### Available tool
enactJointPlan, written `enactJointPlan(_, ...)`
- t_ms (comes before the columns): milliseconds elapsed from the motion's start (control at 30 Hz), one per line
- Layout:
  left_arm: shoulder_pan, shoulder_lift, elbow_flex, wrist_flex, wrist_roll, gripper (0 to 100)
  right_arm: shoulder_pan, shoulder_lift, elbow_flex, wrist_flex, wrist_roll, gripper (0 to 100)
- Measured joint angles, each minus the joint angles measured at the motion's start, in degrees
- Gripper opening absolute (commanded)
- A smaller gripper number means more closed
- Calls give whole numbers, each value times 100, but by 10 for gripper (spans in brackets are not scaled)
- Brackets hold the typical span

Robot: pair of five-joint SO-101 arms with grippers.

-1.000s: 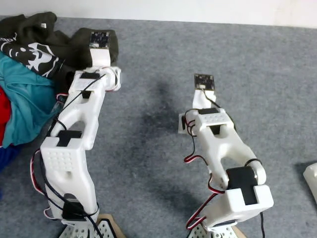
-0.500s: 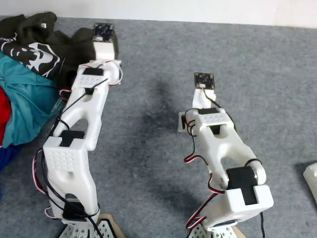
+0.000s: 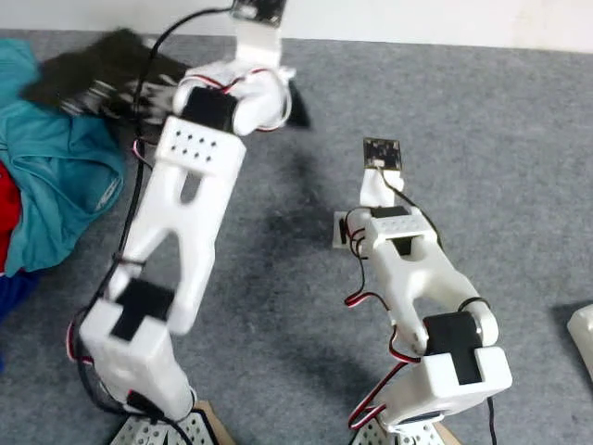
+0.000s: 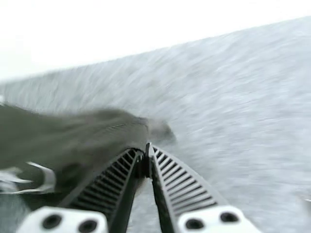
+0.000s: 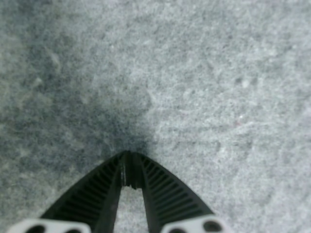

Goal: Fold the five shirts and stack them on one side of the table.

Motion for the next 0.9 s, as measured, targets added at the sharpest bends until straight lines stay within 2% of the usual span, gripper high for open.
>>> enactJointPlan(133, 466, -958, -738, 853, 0, 6, 0, 0, 0, 0, 0, 9)
enactJointPlan(267, 580, -1802, -1521, 1152, 0, 6, 0, 0, 0, 0, 0, 9)
enactJointPlan(433, -70, -2233, -1960, 1160, 0, 6, 0, 0, 0, 0, 0, 9)
enactJointPlan(600, -888, -2154, -1776, 1160, 0, 6, 0, 0, 0, 0, 0, 9)
enactJointPlan(833, -1723, -976, -1204, 1020, 0, 8, 0, 0, 0, 0, 0, 9)
enactJointPlan(900, -1864, -536, -1160, 958, 0, 46, 0, 0, 0, 0, 0, 9)
